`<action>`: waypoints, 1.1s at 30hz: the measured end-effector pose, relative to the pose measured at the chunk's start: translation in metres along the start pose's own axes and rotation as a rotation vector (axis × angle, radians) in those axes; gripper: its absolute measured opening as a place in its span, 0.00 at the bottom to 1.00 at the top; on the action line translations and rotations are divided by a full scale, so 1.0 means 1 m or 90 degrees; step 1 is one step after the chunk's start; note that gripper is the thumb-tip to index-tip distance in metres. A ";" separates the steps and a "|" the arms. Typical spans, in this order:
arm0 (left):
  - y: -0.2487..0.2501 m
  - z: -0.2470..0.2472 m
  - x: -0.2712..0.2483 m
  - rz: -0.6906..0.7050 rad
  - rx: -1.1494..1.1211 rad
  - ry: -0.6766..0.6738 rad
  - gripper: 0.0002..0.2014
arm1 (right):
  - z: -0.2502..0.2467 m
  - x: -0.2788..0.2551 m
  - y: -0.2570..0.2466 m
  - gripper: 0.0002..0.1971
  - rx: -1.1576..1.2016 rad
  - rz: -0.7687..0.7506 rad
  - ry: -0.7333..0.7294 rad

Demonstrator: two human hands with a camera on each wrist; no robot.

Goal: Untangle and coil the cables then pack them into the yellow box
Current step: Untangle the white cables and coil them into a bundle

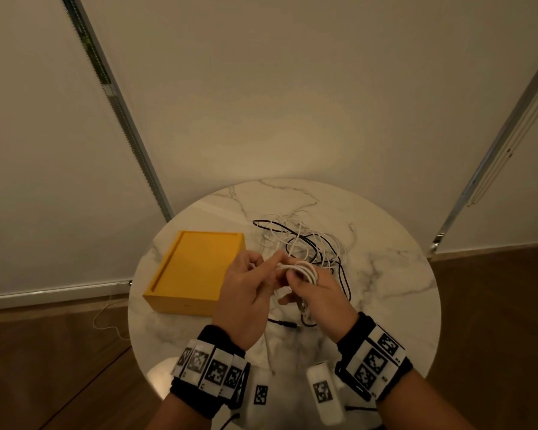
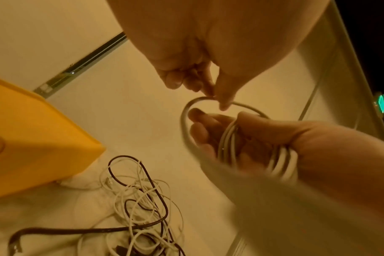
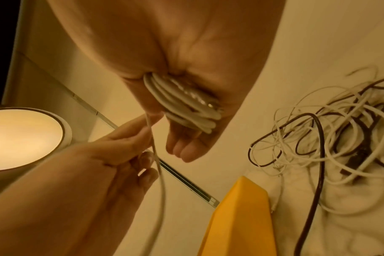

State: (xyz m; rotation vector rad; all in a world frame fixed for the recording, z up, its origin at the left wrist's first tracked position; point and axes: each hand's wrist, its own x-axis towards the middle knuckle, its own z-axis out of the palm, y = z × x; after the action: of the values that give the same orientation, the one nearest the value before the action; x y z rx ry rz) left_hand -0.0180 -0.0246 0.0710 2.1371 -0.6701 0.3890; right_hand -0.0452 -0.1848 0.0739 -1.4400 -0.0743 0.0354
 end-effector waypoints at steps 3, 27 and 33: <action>0.003 -0.002 0.000 0.025 0.047 -0.009 0.20 | 0.001 0.002 0.005 0.16 0.111 0.029 0.037; 0.013 0.012 0.005 -0.025 -0.046 0.035 0.07 | -0.002 -0.003 0.015 0.19 0.341 0.062 -0.019; 0.006 0.000 0.006 0.172 0.058 -0.100 0.12 | -0.011 -0.001 0.006 0.15 0.303 0.064 0.115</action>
State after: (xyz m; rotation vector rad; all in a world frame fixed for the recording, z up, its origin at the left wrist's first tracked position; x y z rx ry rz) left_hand -0.0165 -0.0299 0.0783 2.1845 -1.0556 0.4054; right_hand -0.0456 -0.1950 0.0667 -0.9655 0.1464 0.0045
